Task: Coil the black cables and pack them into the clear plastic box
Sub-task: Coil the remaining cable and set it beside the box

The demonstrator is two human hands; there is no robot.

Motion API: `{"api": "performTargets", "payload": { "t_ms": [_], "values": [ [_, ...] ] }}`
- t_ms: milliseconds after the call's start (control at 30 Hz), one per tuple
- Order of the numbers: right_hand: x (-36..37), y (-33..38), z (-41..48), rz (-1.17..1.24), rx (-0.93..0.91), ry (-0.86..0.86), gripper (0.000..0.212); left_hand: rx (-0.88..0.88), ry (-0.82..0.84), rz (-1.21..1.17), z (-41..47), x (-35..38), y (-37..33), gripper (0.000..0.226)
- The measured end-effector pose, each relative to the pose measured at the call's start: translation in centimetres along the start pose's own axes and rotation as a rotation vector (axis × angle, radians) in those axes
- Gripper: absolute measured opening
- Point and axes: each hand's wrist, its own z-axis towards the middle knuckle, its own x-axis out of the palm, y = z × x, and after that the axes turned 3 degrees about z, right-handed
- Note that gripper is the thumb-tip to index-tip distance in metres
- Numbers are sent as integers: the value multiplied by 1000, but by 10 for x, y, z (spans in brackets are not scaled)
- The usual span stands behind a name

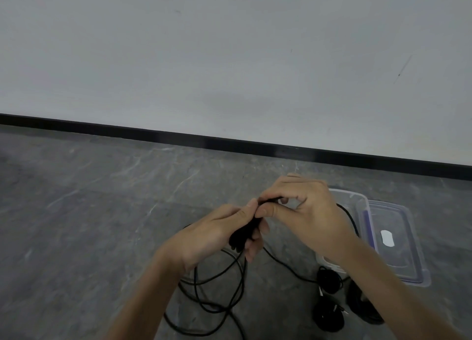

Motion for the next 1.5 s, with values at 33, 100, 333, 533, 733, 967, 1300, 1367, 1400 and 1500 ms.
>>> {"api": "performTargets", "payload": {
  "t_ms": [33,100,333,533,733,967,1300,1367,1400,1500],
  "values": [
    [0,1,0,67,27,10,15,5,7,-12,-1,0,-1,53],
    [-1,1,1,186,81,22,8,19,29,-51,-2,1,-3,52],
    [-4,-1,2,248,111,50,11,40,71,-122,-5,5,-9,50],
    [-1,-3,3,201,126,48,12,36,87,-157,-6,6,-11,46],
    [-4,-4,3,266,152,34,15,-3,124,-175,-6,7,-12,48],
    [-1,-10,2,229,193,79,25,-11,196,-311,-6,6,-14,44],
    [21,-8,1,340,317,102,37,148,156,-447,-4,2,-14,38],
    [22,-7,0,362,361,113,26,172,130,-451,-4,1,-13,39],
    [21,-6,1,370,380,123,25,192,107,-466,-4,2,-13,40],
    [20,-5,0,264,431,201,27,289,-2,-595,-3,0,-15,45]
  ]
}}
